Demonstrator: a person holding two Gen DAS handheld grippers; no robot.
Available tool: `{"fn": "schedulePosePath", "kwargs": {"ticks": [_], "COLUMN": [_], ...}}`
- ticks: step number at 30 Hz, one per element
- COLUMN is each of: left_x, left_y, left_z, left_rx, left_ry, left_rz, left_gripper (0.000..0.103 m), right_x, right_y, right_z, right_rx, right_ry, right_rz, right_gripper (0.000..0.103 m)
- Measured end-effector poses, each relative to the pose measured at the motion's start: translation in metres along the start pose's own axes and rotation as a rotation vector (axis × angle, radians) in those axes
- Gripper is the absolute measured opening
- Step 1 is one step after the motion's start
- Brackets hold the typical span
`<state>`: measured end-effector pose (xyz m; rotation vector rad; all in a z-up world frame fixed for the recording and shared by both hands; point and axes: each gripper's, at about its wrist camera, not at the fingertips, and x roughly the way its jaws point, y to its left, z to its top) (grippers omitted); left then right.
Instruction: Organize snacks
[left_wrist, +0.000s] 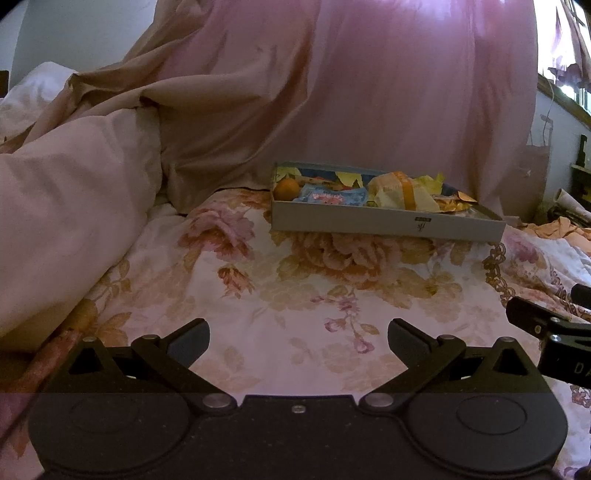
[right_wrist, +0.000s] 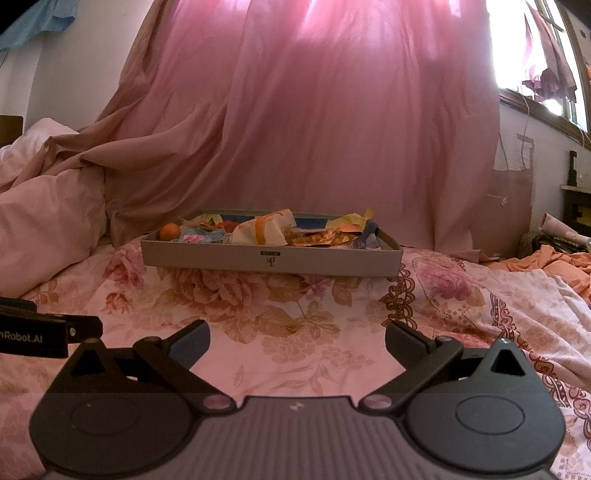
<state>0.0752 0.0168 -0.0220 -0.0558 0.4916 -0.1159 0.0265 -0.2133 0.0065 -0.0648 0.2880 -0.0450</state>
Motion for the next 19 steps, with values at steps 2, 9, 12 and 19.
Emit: {"fn": "schedulePosePath", "kwargs": {"ticks": [2,9,12,19], "left_x": [0.0001,0.0008,0.0010,0.0010], "left_y": [0.0004,0.0003,-0.0002,0.0001], "left_z": [-0.0002,-0.0001,-0.0004,0.0002], "left_rx": [-0.001,-0.002,0.002,0.002], "left_ry": [0.003,0.003,0.001,0.000], "left_rz": [0.002,0.010,0.013,0.026], "left_gripper": [0.102,0.102,0.102,0.102], "right_x": [0.0006,-0.0003,-0.0012,-0.0004], "right_y": [0.0000,0.0011,0.0029,0.0018], "right_z": [0.0006,-0.0001,-0.0015,-0.0007], "right_rx": [0.000,-0.001,-0.002,-0.002], "right_ry": [0.000,0.001,0.002,0.002], "right_rz": [-0.001,-0.001,-0.001,-0.001], "right_gripper": [0.103,0.103,0.103,0.103]}}
